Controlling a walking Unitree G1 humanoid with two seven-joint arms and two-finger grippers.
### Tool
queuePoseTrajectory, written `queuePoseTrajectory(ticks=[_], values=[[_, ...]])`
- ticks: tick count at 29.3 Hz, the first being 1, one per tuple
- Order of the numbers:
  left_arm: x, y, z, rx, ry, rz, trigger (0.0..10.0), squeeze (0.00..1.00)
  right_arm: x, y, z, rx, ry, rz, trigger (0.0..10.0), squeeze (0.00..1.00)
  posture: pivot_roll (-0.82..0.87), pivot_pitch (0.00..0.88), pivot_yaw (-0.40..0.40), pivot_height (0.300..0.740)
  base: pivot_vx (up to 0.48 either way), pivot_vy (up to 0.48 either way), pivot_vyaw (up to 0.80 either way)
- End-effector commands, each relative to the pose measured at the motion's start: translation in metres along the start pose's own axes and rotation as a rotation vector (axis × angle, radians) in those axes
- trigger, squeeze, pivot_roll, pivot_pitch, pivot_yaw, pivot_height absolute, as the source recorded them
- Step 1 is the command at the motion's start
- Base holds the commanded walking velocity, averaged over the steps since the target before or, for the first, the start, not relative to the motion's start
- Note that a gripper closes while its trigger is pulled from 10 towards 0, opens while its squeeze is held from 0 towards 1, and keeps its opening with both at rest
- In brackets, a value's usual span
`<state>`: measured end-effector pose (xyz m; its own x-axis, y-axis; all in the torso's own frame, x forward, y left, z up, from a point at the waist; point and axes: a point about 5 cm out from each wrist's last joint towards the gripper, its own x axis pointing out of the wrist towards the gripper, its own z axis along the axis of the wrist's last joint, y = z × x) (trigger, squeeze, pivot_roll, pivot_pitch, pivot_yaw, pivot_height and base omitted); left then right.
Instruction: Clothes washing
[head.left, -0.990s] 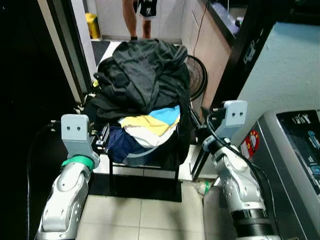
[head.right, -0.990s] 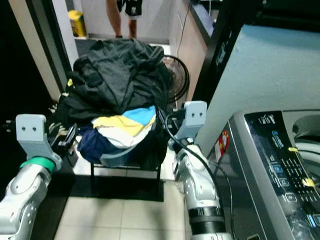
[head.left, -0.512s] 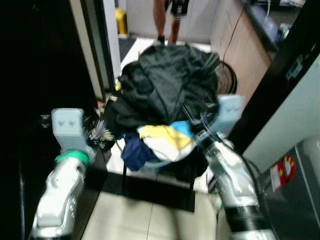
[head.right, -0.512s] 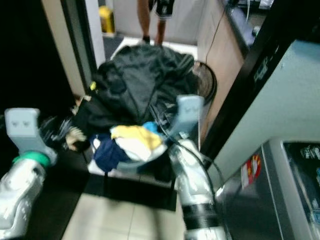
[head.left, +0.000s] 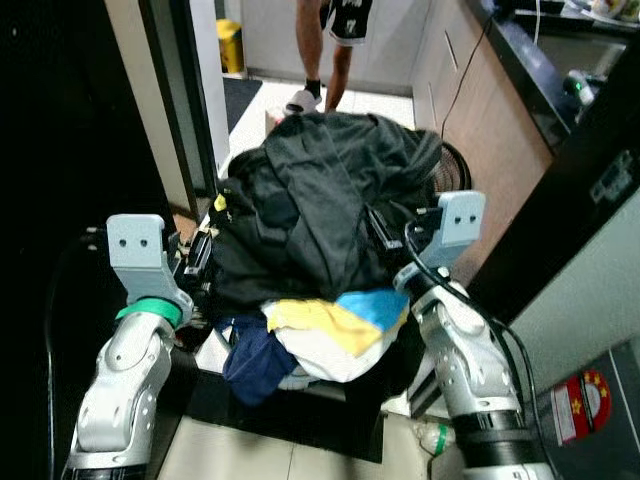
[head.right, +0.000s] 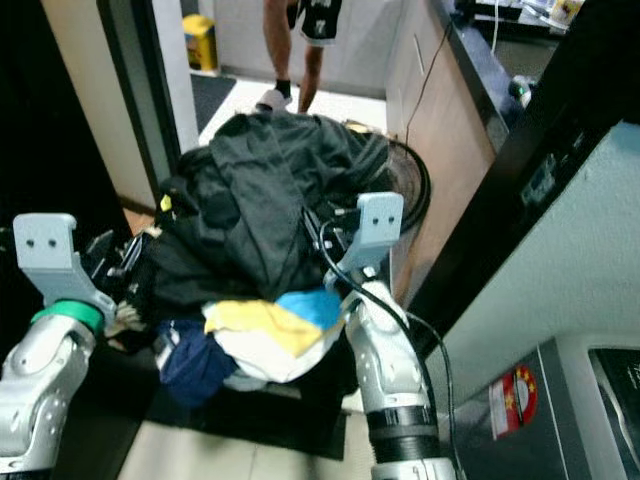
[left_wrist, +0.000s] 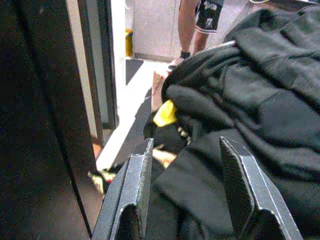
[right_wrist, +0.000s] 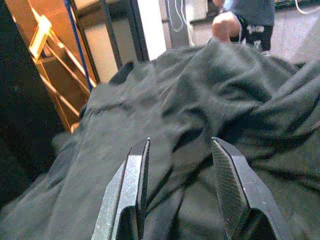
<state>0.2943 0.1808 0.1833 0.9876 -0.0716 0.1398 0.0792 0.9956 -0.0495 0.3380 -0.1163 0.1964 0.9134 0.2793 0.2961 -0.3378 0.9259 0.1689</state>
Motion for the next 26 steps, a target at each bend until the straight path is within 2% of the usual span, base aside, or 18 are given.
queuePoseTrajectory(ticks=[1,7,17,23,24,26], values=[[-0.001,-0.003,-0.002,-0.003,0.011,-0.014,10.0,0.0,-0.001,-0.006,-0.001,-0.002,0.007,-0.024,10.0,0.0,0.05,0.0,0.011,0.74,0.398,0.0,0.0],[0.0,-0.002,-0.003,-0.002,0.011,-0.002,10.0,0.0,-0.001,-0.008,0.001,-0.006,0.006,-0.029,10.0,0.0,0.05,0.0,0.012,0.74,0.361,0.0,0.0],[0.0,-0.001,-0.004,-0.012,0.026,0.001,10.0,0.0,0.003,-0.012,0.001,0.001,0.008,-0.046,10.0,0.0,0.05,0.0,0.014,0.74,0.0,0.0,0.0],[0.001,-0.004,-0.004,-0.016,0.032,-0.027,10.0,0.0,0.023,-0.026,-0.004,0.018,0.077,-0.101,10.0,0.0,0.04,0.012,0.023,0.74,0.0,0.0,0.0],[0.0,-0.006,-0.003,-0.018,0.035,-0.043,10.0,0.0,0.031,-0.028,-0.004,0.052,0.091,-0.098,10.0,1.0,0.05,0.022,0.025,0.74,0.0,0.0,0.0],[-0.001,-0.009,-0.003,-0.022,0.04,-0.065,10.0,0.0,0.042,-0.028,-0.001,0.098,0.099,-0.084,10.0,1.0,0.05,0.034,0.026,0.74,0.0,0.0,0.0]])
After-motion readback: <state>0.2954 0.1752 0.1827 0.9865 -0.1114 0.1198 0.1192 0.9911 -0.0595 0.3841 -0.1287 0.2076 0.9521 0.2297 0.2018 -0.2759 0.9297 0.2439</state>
